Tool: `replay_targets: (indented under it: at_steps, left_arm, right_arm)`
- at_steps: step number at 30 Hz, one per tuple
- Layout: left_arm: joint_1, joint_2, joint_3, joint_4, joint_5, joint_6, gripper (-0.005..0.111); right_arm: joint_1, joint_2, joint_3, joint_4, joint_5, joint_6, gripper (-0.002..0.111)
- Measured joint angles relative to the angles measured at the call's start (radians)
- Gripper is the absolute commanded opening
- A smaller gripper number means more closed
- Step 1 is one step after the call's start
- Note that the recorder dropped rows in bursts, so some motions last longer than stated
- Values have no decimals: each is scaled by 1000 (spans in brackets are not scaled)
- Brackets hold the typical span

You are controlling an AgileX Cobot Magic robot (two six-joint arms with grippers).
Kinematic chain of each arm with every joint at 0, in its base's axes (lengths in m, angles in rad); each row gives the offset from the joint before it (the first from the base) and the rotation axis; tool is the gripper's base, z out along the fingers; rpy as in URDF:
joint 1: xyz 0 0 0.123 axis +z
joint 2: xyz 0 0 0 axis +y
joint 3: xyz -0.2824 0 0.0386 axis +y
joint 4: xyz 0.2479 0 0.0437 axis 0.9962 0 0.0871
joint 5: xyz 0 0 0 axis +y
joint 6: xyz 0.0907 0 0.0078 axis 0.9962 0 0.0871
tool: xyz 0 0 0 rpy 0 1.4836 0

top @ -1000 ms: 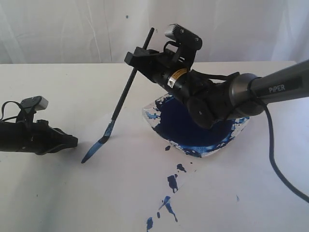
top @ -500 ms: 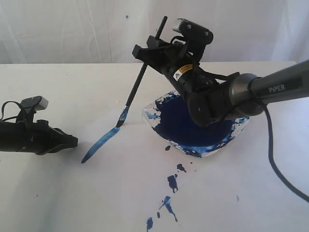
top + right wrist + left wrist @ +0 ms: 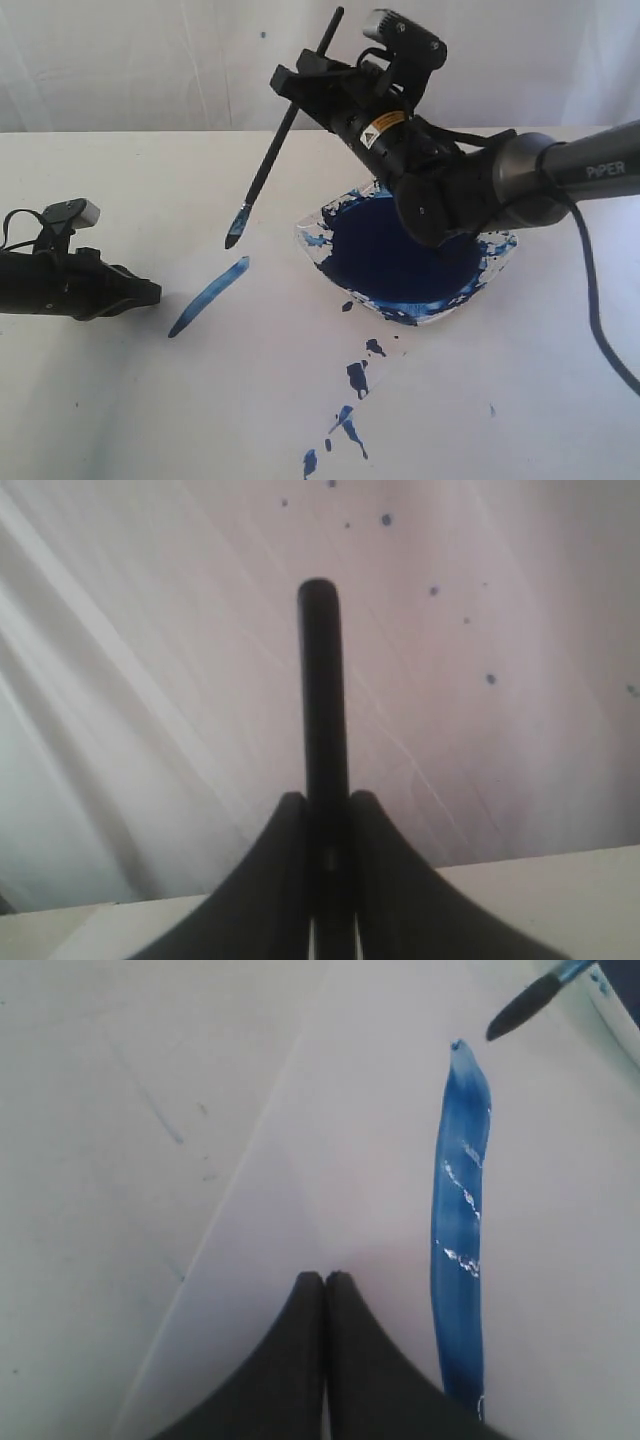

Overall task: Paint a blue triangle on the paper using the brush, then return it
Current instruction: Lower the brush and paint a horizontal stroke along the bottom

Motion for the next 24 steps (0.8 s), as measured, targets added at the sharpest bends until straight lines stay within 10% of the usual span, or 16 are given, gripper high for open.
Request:
replay_targets:
  at_steps: [24]
  left_arm:
    - [0, 0, 0, 0, 0, 0, 0]
  right_arm:
    - [63, -3, 0, -523, 5, 353, 5]
